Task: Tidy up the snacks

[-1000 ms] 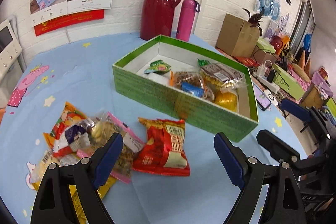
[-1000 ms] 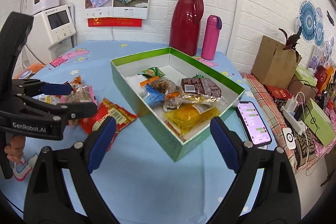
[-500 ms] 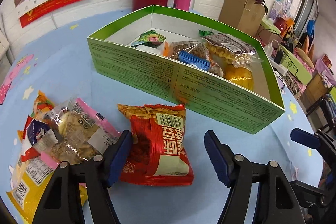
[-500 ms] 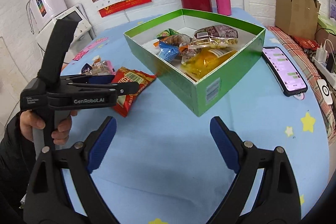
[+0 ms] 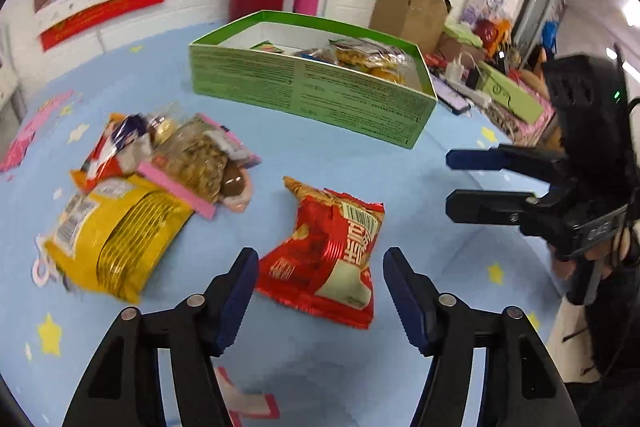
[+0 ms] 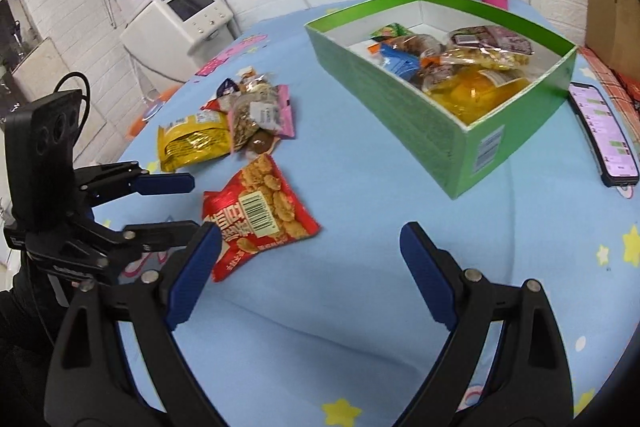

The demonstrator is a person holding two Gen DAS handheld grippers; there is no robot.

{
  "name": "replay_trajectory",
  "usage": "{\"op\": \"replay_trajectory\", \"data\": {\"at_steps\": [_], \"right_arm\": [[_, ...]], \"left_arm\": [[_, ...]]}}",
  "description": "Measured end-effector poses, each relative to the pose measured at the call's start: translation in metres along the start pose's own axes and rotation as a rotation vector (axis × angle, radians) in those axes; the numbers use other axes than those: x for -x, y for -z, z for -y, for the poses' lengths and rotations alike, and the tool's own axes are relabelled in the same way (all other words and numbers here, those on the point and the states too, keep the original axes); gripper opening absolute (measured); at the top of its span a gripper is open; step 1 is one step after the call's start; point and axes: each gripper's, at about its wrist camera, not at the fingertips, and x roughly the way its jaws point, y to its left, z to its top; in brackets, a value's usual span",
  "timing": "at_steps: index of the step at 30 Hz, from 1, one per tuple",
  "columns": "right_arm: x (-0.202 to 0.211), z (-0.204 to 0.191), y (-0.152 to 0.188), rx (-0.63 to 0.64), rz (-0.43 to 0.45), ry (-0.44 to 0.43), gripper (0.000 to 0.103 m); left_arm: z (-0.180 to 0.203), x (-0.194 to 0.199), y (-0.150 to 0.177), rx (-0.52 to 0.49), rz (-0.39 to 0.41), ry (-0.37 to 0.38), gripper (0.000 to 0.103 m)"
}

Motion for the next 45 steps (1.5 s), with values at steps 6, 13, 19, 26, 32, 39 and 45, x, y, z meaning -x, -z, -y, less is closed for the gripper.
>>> {"op": "replay_trajectory", "data": {"at_steps": [6,13,19,26,32,39,45], "right_arm": [[-0.028,-0.005,-0.014,0.079,-0.093,-0.094,0.091],[-0.057,-0.005,-0.029,0.126,-0.190,-0.191,0.090],[-0.075,-0.002,-0.032,0.122,-0.231,-0.231,0.088],[-0.072,-0.018,-0.020,0.155,-0.241,-0.234,0.078],[-0.071,-0.013,-0.019,0.086,-0.208,-0.193,0.049],[-0.048,-0.018,-0.006,0.069,-0.156,-0.135,0.034],[-0.005,-0.016,-0.027,0.069,-0.029,-0.097,0.034]], "left_arm": [[-0.028,0.003,0.027,0.231,-0.051,0.123,0.067],[-0.043,-0.021,0.030,0.379,-0.009,0.202,0.065],[-0.044,-0.032,0.022,0.366,0.002,0.206,0.049],[-0.049,-0.033,0.020,0.363,0.000,0.217,0.048],[-0.044,-0.036,0.014,0.346,0.023,0.169,0.048],[-0.028,-0.034,0.008,0.323,0.029,0.181,0.035],[-0.007,-0.013,-0.033,0.230,0.106,0.200,0.035]]}}
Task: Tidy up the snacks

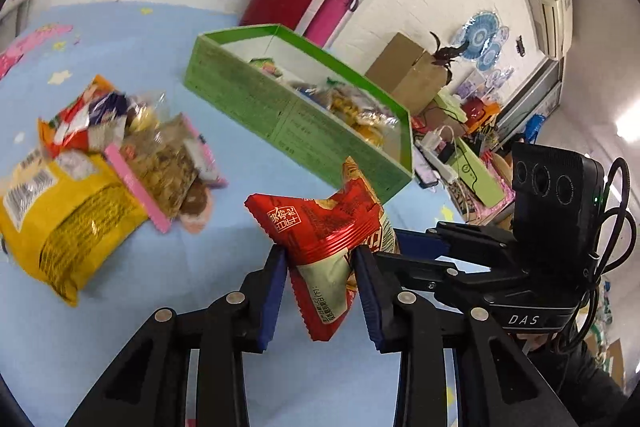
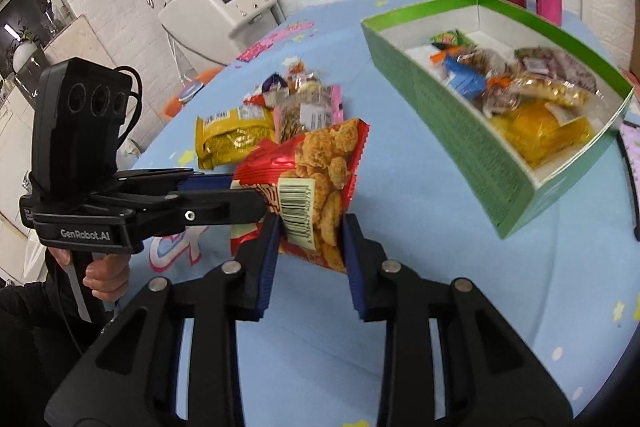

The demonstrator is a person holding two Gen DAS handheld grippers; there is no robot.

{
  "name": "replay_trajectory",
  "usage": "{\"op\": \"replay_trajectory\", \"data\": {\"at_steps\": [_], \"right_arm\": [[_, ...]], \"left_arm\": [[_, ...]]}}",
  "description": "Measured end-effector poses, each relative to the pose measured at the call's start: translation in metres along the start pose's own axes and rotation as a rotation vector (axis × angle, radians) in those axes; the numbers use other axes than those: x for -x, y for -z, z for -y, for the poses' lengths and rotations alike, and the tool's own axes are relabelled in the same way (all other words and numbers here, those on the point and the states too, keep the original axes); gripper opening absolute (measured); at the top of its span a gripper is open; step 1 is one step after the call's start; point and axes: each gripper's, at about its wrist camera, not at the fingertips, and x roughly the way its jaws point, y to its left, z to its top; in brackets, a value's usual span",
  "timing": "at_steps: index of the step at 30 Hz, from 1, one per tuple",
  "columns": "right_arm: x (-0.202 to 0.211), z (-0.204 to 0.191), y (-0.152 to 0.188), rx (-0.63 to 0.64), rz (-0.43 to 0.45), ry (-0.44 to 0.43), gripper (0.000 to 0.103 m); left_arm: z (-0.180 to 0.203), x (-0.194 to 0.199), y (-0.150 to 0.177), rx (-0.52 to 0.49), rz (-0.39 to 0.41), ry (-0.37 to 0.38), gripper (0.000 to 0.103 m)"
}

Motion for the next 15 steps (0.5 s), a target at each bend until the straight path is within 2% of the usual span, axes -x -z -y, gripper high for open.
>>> {"op": "replay_trajectory", "data": {"at_steps": [7,15], "right_arm": [[0.031,0.027,-0.035,-0.057,0.151,0.094,0.034],[0.034,0.071,-0.066,-0.143,0.245,0.160,0.034]], "left_arm": [[0.030,-0.021,-0.067,-0.094,0.039,0.033,0.034],[0.044,-0.065,-0.126,-0.148,0.019,0.042,0.034]]}}
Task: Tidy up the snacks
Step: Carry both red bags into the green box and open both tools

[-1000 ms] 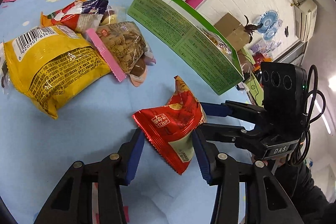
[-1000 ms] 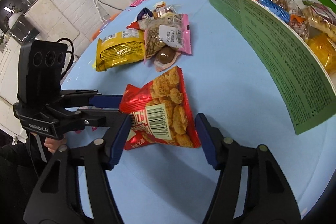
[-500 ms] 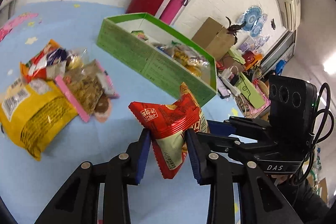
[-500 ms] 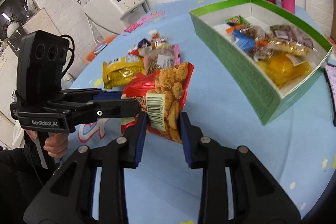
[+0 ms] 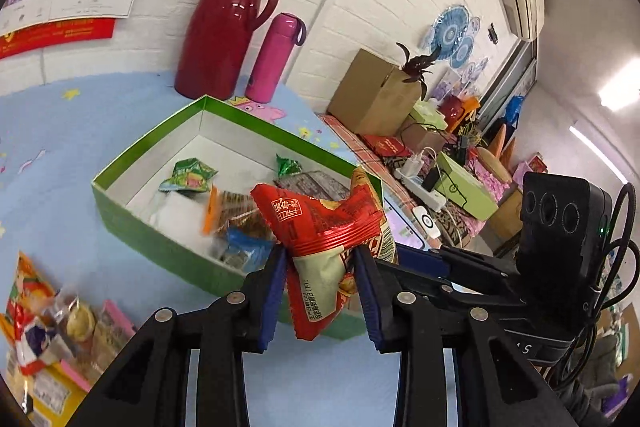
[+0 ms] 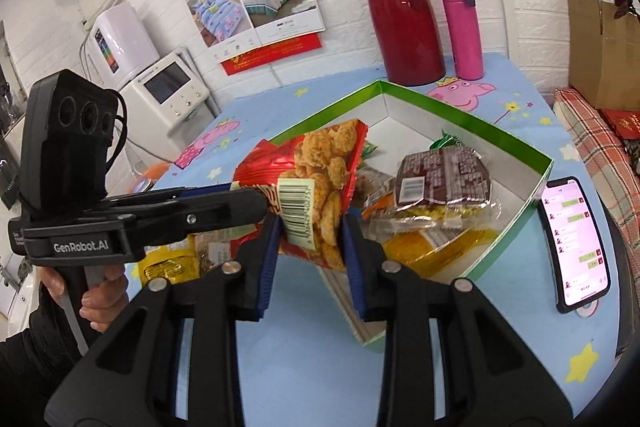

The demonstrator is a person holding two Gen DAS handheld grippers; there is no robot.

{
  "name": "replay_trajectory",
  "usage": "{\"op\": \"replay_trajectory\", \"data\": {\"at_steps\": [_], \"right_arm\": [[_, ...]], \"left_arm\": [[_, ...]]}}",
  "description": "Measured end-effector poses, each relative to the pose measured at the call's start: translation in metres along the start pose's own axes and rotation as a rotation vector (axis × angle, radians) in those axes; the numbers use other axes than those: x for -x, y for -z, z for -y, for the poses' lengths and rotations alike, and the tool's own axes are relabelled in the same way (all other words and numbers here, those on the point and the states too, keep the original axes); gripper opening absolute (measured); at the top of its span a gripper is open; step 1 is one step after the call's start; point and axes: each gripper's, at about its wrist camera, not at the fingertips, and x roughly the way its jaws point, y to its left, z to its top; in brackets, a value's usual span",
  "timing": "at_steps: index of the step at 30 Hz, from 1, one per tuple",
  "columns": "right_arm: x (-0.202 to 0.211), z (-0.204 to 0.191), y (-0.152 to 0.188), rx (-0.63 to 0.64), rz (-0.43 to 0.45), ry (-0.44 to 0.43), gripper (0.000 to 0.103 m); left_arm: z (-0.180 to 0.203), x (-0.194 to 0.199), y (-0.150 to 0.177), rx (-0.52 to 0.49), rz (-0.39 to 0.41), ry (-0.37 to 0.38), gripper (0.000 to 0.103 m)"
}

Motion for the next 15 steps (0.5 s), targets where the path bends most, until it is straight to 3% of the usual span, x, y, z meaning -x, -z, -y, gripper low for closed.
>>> {"op": "replay_trajectory", "data": {"at_steps": [6,7,8,9,10,11,15], "right_arm": [[-0.022,0.020,-0.016,-0.015,0.008,0.037,0.034],[-0.028,0.022,-0.017,-0.002,0.007,0.058,0.037],[-0.031,0.024,-0.016,0.010,0.006,0.088,0.043],[-0.035,0.026,-0.015,0.022,0.002,0.118,0.050],[-0.037,0.027,-0.014,0.029,0.002,0.143,0.069],[-0.037,0.028,-0.012,0.031,0.015,0.164,0.079],[-0.038,0.028,-0.010,0.049,0.028,0.202,0.090]], "left_arm": [[-0.015,-0.030,-0.023,-0.001,-0.023,-0.034,0.034],[-0.019,-0.035,-0.024,0.002,-0.029,-0.053,0.038],[-0.023,-0.039,-0.023,0.009,-0.032,-0.081,0.044],[-0.028,-0.042,-0.022,0.021,-0.038,-0.110,0.064],[-0.032,-0.043,-0.020,0.036,-0.033,-0.137,0.083],[-0.036,-0.041,-0.018,0.052,-0.014,-0.167,0.087],[-0.046,-0.037,-0.010,0.044,0.003,-0.207,0.088]]}}
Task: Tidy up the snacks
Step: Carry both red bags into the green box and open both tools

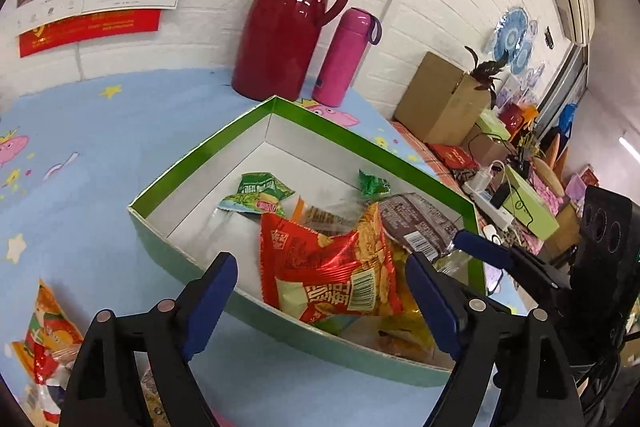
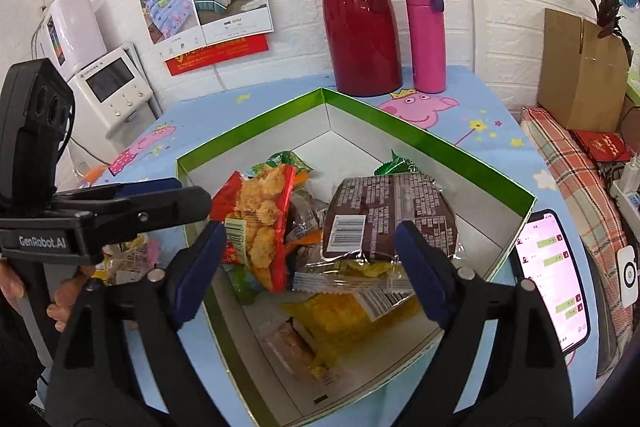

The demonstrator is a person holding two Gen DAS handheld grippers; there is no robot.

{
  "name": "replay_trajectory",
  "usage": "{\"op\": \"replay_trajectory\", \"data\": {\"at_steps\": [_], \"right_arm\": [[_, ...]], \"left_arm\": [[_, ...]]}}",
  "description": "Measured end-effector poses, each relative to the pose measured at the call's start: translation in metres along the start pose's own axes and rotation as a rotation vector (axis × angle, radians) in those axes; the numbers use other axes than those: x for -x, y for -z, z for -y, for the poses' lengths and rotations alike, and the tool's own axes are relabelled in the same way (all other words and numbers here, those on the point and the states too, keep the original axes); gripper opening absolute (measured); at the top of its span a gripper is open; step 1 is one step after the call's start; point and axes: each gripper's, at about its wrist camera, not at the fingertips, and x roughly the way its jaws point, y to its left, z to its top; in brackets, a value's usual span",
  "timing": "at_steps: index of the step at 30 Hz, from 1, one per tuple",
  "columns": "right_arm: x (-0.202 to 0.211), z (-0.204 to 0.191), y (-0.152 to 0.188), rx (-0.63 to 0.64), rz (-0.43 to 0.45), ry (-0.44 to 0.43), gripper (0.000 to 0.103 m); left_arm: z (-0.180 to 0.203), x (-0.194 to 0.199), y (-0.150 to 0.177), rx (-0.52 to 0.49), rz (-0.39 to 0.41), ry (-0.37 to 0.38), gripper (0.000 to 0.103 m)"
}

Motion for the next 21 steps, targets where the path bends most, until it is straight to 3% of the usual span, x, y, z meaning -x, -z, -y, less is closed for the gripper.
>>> {"op": "replay_trajectory", "data": {"at_steps": [2,6,11,21], "right_arm": [[0.001,-0.002,0.000,-0.006,0.006,0.038,0.097],[0.012,-0.006,0.000,-0.046,0.029,0.024,0.097],[0.038,-0.031,0.003,-0.006,0.083,0.054,0.099],[0.071,-0.099,0.027,0.156,0.132,0.272,0.101]], "left_arm": [[-0.003,0.002,0.002,-0.008,-0.005,-0.019,0.088],[-0.005,0.013,0.008,-0.010,-0.003,-0.035,0.088],[-0.001,0.045,0.019,-0.025,0.025,-0.081,0.088],[-0.019,0.114,0.060,0.017,0.066,-0.177,0.088]]}}
